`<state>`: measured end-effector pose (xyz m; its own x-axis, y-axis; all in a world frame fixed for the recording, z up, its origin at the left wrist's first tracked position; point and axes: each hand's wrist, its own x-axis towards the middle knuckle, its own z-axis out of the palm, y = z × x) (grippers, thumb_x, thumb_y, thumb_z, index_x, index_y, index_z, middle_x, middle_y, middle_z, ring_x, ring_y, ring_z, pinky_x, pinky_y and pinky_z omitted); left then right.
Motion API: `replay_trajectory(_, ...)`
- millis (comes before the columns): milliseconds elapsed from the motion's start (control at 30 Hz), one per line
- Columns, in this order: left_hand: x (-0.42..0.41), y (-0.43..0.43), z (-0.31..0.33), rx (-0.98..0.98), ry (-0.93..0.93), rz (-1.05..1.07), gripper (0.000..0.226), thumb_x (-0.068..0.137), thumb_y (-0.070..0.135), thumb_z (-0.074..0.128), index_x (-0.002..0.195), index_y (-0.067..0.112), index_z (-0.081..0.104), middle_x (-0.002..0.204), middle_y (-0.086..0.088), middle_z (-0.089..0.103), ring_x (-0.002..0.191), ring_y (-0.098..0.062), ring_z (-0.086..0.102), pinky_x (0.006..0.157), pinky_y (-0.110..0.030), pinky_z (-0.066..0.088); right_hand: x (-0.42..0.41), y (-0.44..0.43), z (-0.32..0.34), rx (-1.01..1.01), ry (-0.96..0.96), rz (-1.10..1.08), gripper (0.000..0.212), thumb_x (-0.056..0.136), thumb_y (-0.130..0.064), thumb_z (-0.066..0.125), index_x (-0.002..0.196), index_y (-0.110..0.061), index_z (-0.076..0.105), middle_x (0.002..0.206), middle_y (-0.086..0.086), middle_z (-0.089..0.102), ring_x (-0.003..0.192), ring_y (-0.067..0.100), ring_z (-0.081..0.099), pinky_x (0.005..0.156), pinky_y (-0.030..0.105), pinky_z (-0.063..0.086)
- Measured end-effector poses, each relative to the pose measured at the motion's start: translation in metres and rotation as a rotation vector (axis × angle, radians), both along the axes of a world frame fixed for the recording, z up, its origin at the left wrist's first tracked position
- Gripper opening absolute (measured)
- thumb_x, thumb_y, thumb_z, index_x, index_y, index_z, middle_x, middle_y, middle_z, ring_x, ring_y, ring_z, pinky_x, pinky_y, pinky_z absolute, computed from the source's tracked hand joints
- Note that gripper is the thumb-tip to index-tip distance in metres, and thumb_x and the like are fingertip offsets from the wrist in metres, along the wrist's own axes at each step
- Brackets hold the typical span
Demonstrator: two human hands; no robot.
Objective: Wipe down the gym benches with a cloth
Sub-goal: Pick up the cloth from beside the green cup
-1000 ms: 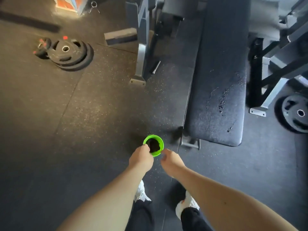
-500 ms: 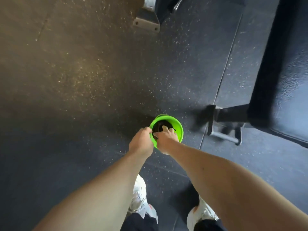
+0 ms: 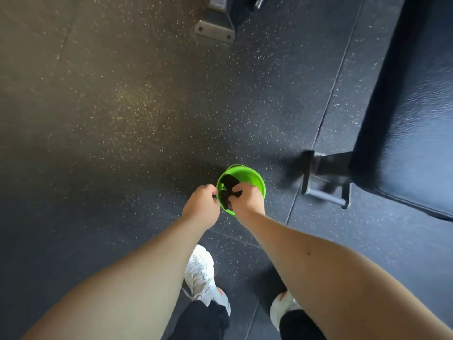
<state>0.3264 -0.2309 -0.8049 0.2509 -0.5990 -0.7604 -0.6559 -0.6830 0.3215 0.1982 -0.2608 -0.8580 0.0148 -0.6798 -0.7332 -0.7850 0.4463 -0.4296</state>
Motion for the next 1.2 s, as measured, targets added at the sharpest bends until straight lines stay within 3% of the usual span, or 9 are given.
replay_trajectory(200,-0.019,-0.019,0.106,-0.011,0.034,0.016,0.043,0.100,0.011,0.048,0.143,0.013,0.051,0.143,-0.010,0.056,0.126,-0.032,0.056,0.101,-0.039,0.047,-0.019,0.002,0.153,0.058,-0.197,-0.292,0.025,0.080,-0.009,0.068,0.092,-0.029,0.060,0.089,-0.010,0.063,0.082,0.016,0.067,0.073,0.039,0.062)
replay_trajectory(267,-0.024,-0.032,0.155,-0.012,0.064,0.103,0.039,0.105,0.016,0.044,0.143,0.014,0.051,0.141,-0.010,0.058,0.124,-0.032,0.056,0.099,-0.037,0.047,-0.028,-0.003,0.209,0.031,-0.236,-0.314,0.025,0.079,-0.008,0.069,0.088,-0.028,0.058,0.090,-0.007,0.064,0.079,0.013,0.064,0.064,0.028,0.060)
replay_trajectory(367,-0.030,-0.055,0.240,-0.030,0.132,0.167,0.032,0.107,0.026,0.041,0.119,0.009,0.064,0.121,-0.013,0.066,0.109,-0.032,0.059,0.090,-0.037,0.045,-0.041,-0.017,0.301,-0.019,-0.317,-0.367,0.024,0.079,0.002,0.065,0.090,-0.019,0.058,0.091,0.000,0.064,0.074,0.011,0.062,0.050,0.012,0.046)
replay_trajectory(500,-0.037,-0.083,0.344,-0.116,0.138,0.173,0.031,0.104,0.023,0.047,0.082,0.002,0.057,0.082,-0.015,0.058,0.080,-0.030,0.048,0.066,-0.036,0.031,-0.055,-0.049,0.397,-0.080,-0.425,-0.450,0.030,0.075,0.015,0.056,0.085,-0.013,0.058,0.079,0.002,0.062,0.056,0.000,0.057,0.052,0.018,0.048)
replay_trajectory(600,-0.045,-0.098,0.415,-0.149,0.178,0.188,0.013,0.094,0.014,0.060,0.105,0.009,0.066,0.098,-0.009,0.066,0.091,-0.028,0.059,0.072,-0.030,0.041,-0.064,-0.072,0.459,-0.136,-0.471,-0.532,0.037,0.072,0.020,0.052,0.078,-0.017,0.057,0.070,-0.002,0.059,0.058,0.006,0.054,0.057,0.022,0.050)
replay_trajectory(733,-0.054,-0.106,0.497,-0.128,0.337,0.297,0.065,0.074,0.023,0.070,0.137,0.020,0.054,0.121,0.003,0.055,0.121,-0.021,0.055,0.098,-0.029,0.041,-0.076,-0.090,0.530,-0.107,-0.615,-0.699,0.046,0.072,0.024,0.038,0.073,-0.019,0.056,0.068,0.004,0.054,0.060,0.017,0.049,0.054,0.026,0.042)
replay_trajectory(867,-0.061,-0.100,0.563,-0.095,0.696,0.374,0.034,0.091,-0.008,0.052,0.112,0.017,0.063,0.091,-0.001,0.066,0.083,-0.017,0.063,0.074,-0.028,0.052,-0.087,-0.092,0.606,-0.011,-0.774,-0.788,0.047,0.076,0.025,0.027,0.080,-0.014,0.053,0.067,0.007,0.052,0.057,0.018,0.047,0.050,0.023,0.036)
replay_trajectory(1067,-0.061,-0.094,0.628,-0.270,0.573,0.167,0.024,0.072,0.018,0.079,0.096,0.022,0.075,0.097,0.000,0.078,0.098,-0.019,0.072,0.094,-0.036,0.056,-0.107,-0.089,0.679,0.079,-0.900,-0.715,0.027,0.073,-0.023,0.068,0.099,-0.014,0.065,0.087,0.010,0.063,0.081,0.025,0.059,0.068,0.034,0.042)
replay_trajectory(1200,-0.058,-0.092,0.649,-0.353,0.503,0.011,0.026,0.083,0.013,0.082,0.106,0.021,0.073,0.098,0.006,0.077,0.096,-0.013,0.071,0.080,-0.023,0.053,-0.121,-0.080,0.698,-0.093,-0.693,-0.418,0.049,0.077,-0.004,0.083,0.122,-0.014,0.066,0.108,0.006,0.073,0.093,0.023,0.070,0.076,0.029,0.054)
